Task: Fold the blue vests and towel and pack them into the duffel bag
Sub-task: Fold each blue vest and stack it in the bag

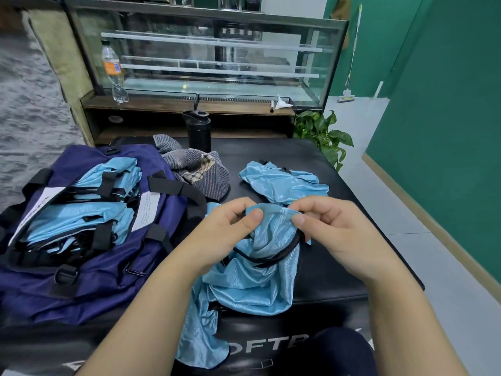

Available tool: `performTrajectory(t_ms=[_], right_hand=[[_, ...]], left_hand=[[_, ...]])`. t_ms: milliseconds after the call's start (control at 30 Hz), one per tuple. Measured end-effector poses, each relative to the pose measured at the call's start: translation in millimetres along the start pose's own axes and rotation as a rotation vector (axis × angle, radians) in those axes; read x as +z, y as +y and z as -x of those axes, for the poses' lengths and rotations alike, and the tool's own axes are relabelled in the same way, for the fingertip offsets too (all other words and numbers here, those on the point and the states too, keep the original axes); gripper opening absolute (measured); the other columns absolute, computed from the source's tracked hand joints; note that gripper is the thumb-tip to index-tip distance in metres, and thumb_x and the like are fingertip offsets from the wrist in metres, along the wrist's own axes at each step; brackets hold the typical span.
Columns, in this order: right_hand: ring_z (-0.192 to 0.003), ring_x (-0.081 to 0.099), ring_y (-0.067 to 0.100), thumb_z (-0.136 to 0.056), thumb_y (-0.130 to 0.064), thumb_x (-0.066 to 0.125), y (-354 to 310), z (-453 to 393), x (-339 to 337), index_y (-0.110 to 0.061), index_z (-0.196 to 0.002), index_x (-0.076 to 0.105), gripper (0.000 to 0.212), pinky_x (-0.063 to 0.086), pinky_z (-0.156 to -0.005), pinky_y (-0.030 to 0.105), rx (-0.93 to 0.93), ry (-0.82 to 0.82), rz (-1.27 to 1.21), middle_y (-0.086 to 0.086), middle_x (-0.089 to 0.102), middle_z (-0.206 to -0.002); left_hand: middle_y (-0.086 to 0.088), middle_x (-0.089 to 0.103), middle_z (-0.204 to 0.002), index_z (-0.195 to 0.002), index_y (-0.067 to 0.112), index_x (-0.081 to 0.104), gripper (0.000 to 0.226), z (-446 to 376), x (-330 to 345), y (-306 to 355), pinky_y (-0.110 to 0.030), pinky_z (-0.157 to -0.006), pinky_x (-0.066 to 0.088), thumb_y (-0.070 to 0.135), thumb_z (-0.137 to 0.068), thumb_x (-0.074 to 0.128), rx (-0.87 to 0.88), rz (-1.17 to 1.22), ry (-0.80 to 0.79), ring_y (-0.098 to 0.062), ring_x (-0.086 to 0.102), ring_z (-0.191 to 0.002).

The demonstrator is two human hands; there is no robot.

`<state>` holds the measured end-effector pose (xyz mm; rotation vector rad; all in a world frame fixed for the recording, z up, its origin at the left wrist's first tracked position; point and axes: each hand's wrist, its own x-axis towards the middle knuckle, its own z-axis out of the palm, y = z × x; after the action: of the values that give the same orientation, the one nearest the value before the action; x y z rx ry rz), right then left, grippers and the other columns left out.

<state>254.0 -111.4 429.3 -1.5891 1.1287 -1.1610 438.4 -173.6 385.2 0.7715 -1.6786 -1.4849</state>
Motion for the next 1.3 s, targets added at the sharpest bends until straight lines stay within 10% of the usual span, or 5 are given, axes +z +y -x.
performTrajectory(t_ms=[467,600,833,1000,1300], right_hand=[[-0.066,0.063,0.001,-0.095,-0.006,0.054,-60.5,-14.4,-24.4,-0.027,-0.093,0.068,0.025,0.049,-0.067,0.015,-0.166,0.198,0.334,-0.016,0.072,-0.074],[-0.085,0.062,0.043,-0.097,-0.016,0.053,-93.8,-24.7,-31.6,-0.031,-0.096,0.067,0.021,0.051,-0.079,0.053,-0.212,0.232,0.437,0.001,0.073,-0.087],[-0.072,0.057,-0.003,-0.095,-0.01,0.048,-173.7,-28.9,-26.7,-0.029,-0.103,0.066,0.027,0.043,-0.064,0.015,-0.37,0.306,0.791,-0.016,0.065,-0.086],[-0.095,0.059,0.021,-0.091,0.0,0.045,-220.6,-24.7,-16.9,-0.018,-0.109,0.068,0.034,0.047,-0.077,0.029,-0.378,0.295,1.1,0.0,0.066,-0.108],[-0.066,0.04,0.022,-0.077,0.011,0.035,-254.0,1.6,-6.8,-0.012,-0.068,0.048,0.027,0.027,-0.05,0.029,-0.379,0.469,0.912,0.002,0.045,-0.065]], left_hand=[[0.008,0.062,-0.058,-0.068,0.018,0.064,0.01,-9.0,-4.5,98.3,-0.01,-0.054,0.043,0.017,-0.062,0.072,0.222,-0.031,0.271,-0.001,0.054,-0.053],[0.007,0.064,-0.061,-0.073,0.015,0.066,0.015,-16.7,-14.9,145.1,-0.013,-0.051,0.043,0.003,-0.077,0.073,0.196,-0.294,0.244,-0.002,0.052,-0.048],[0.004,0.063,-0.085,-0.087,0.028,0.062,0.013,-2.3,-11.2,241.6,-0.028,-0.064,0.043,0.022,-0.081,0.072,0.302,-1.165,0.276,-0.008,0.053,-0.068],[-0.009,0.061,-0.078,-0.077,0.011,0.06,0.027,24.6,4.0,288.0,-0.028,-0.051,0.034,0.035,-0.084,0.069,0.245,-1.48,0.32,-0.018,0.046,-0.061],[0.0,0.049,-0.066,-0.078,0.019,0.054,0.019,59.3,32.1,299.4,-0.02,-0.052,0.045,0.022,-0.083,0.072,0.392,-0.626,0.349,-0.009,0.048,-0.051]])
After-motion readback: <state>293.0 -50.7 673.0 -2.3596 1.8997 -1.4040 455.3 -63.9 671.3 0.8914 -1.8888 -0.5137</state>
